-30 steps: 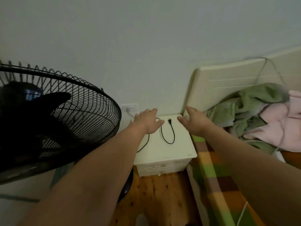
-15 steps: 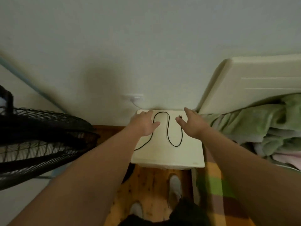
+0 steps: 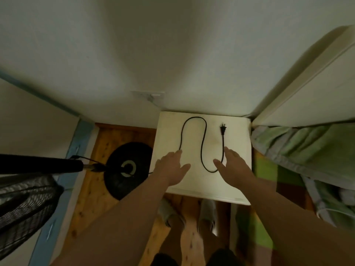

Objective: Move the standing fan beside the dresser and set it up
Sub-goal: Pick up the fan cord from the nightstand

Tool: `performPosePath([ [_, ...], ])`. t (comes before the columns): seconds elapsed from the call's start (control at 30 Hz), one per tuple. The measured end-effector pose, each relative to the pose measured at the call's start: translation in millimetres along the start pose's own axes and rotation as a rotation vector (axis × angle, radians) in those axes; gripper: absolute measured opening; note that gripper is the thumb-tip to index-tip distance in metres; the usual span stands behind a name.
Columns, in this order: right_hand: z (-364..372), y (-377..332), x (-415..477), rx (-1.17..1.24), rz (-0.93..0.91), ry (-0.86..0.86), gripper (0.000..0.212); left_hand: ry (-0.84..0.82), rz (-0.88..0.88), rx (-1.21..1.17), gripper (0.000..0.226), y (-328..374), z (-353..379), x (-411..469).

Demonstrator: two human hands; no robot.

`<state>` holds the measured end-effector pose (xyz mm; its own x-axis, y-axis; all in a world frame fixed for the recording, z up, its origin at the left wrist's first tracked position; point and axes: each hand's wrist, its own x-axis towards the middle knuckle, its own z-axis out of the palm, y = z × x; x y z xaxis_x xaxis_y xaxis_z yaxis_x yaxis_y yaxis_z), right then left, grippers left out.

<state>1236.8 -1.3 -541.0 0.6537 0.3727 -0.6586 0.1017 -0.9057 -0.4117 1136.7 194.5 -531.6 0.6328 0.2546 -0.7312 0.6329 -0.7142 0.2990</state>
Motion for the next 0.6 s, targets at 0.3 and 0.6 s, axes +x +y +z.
performPosePath([
  [0.3, 33, 24, 58, 0.026, 0.024, -0.009, 0.070, 0.021, -0.029, -0.122, 0.078, -7, 39, 73],
  [0.6, 59, 39, 104, 0.047, 0.067, 0.117, 0.073, 0.189, -0.062, -0.213, 0.096, 0, 65, 138],
])
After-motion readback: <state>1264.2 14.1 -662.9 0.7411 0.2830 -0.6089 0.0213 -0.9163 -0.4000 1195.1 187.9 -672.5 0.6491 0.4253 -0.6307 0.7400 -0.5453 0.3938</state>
